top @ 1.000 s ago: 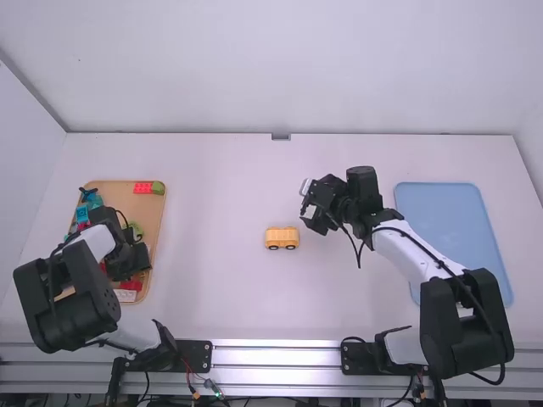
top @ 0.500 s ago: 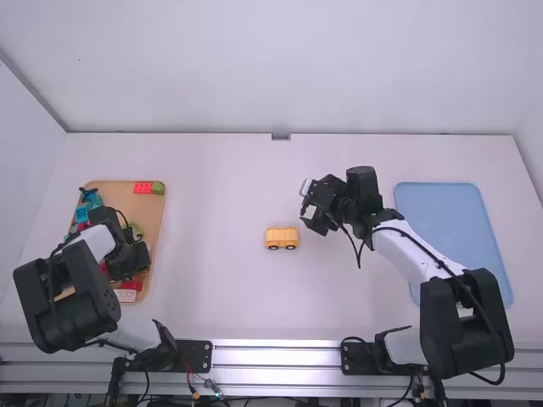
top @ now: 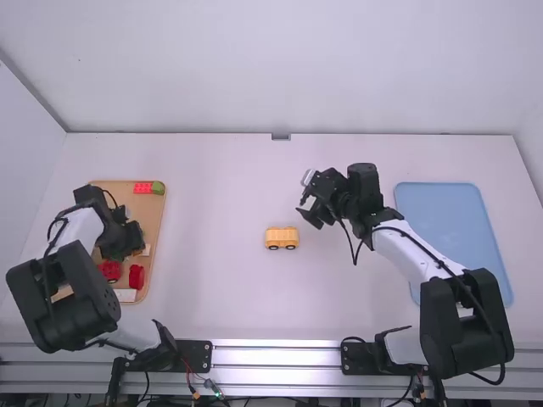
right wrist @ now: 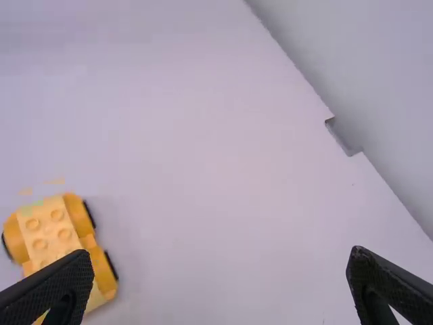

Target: Assemble lego blocks to make yellow taxi

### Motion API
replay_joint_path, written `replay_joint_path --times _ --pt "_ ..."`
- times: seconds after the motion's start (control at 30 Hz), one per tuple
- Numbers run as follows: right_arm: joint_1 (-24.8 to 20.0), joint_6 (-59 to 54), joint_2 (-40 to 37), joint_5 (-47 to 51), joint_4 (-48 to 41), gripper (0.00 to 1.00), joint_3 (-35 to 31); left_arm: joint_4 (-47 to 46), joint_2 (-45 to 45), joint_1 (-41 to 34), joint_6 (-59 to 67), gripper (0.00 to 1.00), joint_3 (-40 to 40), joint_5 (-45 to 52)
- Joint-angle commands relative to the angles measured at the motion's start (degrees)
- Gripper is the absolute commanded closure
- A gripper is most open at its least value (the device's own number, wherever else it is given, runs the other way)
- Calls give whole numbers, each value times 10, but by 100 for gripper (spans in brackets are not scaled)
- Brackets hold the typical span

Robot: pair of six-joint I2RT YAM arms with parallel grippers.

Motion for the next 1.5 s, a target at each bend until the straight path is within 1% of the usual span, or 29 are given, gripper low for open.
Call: replay_joint_path --times 0.0,0.07,0.1,0.13,0.17,0.2,0.23,0.27,0.33,0.37,0.43,0.5,0.53,0.6,0.67,0.73,0.83,0.9,0.97,1.03,1.13,1.2,1.27,1.3,1.37,1.47 --pt "0 99 -13 -9 21 1 22 5 -10 -12 41 97 19 116" --pt "-1 166 -13 -53 59 1 22 39 -26 -40 83 98 18 189" --pt "-1 171 -13 -57 61 1 22 42 -27 -42 86 98 17 194" --pt "-2 204 -13 -84 79 1 22 68 -40 -64 106 98 13 233" --pt "-2 219 -13 -97 88 1 22 76 -45 -74 112 98 11 243" --pt "-4 252 -12 -119 105 1 22 99 -62 -106 118 98 5 249" --pt "-5 257 -12 -123 108 1 22 104 -66 -114 117 98 4 246" --pt "-8 268 -12 -134 114 1 22 119 -77 -138 117 98 0 242" --pt "-7 308 -12 -165 130 1 22 176 -97 -207 123 98 -7 264" --pt "-7 312 -12 -171 133 1 22 181 -98 -212 125 98 -7 267" --pt "-8 346 -12 -210 153 1 22 250 -99 -277 162 98 -10 351" --pt "-8 360 -12 -223 165 1 21 274 -95 -301 180 98 -10 390" --pt "-9 377 -12 -240 185 1 21 314 -89 -329 186 98 -10 436" --pt "-15 399 -12 -281 218 1 21 378 -70 -358 181 98 -10 480" --pt "-22 415 -12 -311 240 1 21 418 -58 -368 158 98 -10 502" --pt "-35 430 -12 -362 269 1 21 480 -40 -378 122 98 -10 565" --pt "-42 437 -12 -376 278 0 21 535 -22 -384 119 98 -10 653" --pt "-43 437 -12 -376 278 1 21 559 -13 -388 114 98 -10 684" --pt "-42 436 -12 -380 284 1 21 583 -6 -393 87 98 -10 692" --pt "-37 436 -12 -398 306 4 21 613 0 -402 56 98 -10 697" --pt "-27 462 -12 -406 341 6 22 637 3 -419 54 98 -10 712" --pt "-26 471 -12 -406 347 7 22 639 3 -422 52 98 -10 712" --pt "-26 468 -12 -415 347 14 22 653 3 -426 36 98 -10 712" --pt "-26 468 -12 -415 347 15 22 654 3 -426 34 98 -10 713" --pt "-25 469 -12 -415 345 23 21 660 3 -426 25 98 -10 713" --pt "-26 469 -12 -415 348 25 21 668 3 -425 24 98 -10 714"
